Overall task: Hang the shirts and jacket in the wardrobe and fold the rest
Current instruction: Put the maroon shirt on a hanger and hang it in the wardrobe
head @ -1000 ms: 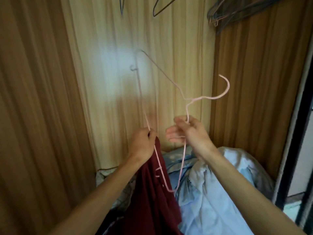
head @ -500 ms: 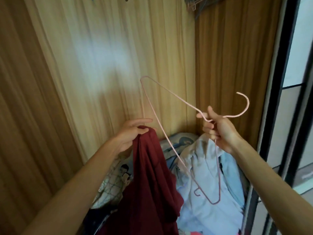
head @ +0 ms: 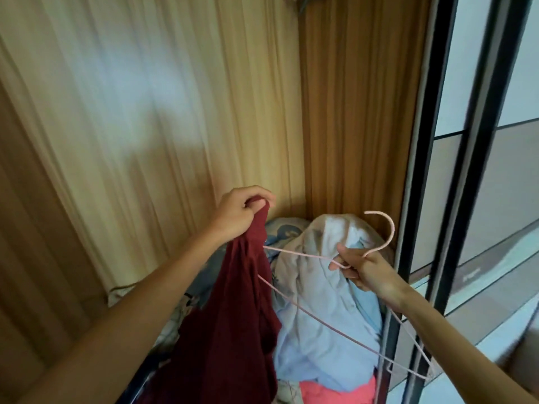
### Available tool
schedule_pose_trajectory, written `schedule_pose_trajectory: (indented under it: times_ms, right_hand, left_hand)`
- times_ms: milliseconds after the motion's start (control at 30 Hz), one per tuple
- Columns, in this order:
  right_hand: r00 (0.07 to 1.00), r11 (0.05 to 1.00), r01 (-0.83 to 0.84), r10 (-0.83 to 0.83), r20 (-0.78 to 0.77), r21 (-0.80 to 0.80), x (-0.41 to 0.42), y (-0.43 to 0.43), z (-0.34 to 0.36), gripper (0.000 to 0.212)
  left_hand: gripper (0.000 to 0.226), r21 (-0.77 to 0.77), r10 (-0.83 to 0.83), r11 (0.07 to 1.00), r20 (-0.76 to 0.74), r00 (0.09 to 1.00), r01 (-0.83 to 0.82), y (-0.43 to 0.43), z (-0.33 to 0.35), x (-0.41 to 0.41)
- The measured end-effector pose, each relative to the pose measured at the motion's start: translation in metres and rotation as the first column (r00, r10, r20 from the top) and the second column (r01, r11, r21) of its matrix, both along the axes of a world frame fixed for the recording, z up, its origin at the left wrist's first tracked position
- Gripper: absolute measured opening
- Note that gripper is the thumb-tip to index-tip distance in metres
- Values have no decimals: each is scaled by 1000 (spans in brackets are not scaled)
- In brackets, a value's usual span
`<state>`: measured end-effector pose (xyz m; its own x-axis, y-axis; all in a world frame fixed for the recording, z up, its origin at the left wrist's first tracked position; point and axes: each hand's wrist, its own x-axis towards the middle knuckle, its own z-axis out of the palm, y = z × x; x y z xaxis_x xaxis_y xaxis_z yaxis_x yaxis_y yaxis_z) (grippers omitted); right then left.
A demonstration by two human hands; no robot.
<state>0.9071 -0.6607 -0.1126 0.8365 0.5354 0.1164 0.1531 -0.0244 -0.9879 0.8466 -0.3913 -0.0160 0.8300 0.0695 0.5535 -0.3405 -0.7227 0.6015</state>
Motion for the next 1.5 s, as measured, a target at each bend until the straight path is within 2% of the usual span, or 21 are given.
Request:
schedule_pose_trajectory:
  times_ms: [167,300,400,500,600,667,767,867,1000,1133,1200,1300,1500]
  right_hand:
    - [999,999,-33,34,39,-32,-13,34,20,53]
    - [992,997,-71,68,106,26,-28,68,32,37]
    - [998,995,-36,31,60,93,-31,83,32,31]
    - [999,992,3,-8,39,128,-24,82,30,23]
    - [999,994,-29,25,39,109,-17,80,29,23]
    - [995,990,-100,97,38,96,-15,85,29,24]
    - [976,975,-214,210,65,64,-23,103,30,25]
    - [952,949,-303,296,83,92,-38,122,34,25]
    - [954,958,-279,269,130,69,-38,131,41,26]
    - [957,971,-229,213,198,62,-17,119,49,27]
    - [953,963,-252,230,196,96,-9,110,55,27]
    - [942,946,-286,249,223,151,-9,104,64,28]
    - [911,942,-291,219,350,169,-46,136,67,27]
  left_hand:
    - [29,-89,-190,979,-106,976,181,-37,7,-3]
    - [25,-91,-271,962,-191,944,258,-58,12,-14]
    - [24,18,-134,990,-237,962,143,-45,14,-22]
    - [22,255,154,961,-173,973,-107,-11,27,-40]
    - [24,535,452,771,-78,889,-345,17,53,-69]
    - [22,667,577,614,-13,817,-423,33,67,-90]
    - [18,787,675,404,86,733,-465,55,79,-117]
    - [22,811,657,316,187,730,-493,66,86,-142]
    - [26,803,632,323,211,746,-500,80,90,-178]
    - [14,778,719,281,217,660,-562,96,91,-209]
    - [23,761,739,284,213,639,-583,97,90,-215]
    - [32,701,729,372,186,659,-609,94,89,-215]
    - [24,575,633,584,118,765,-572,73,90,-185]
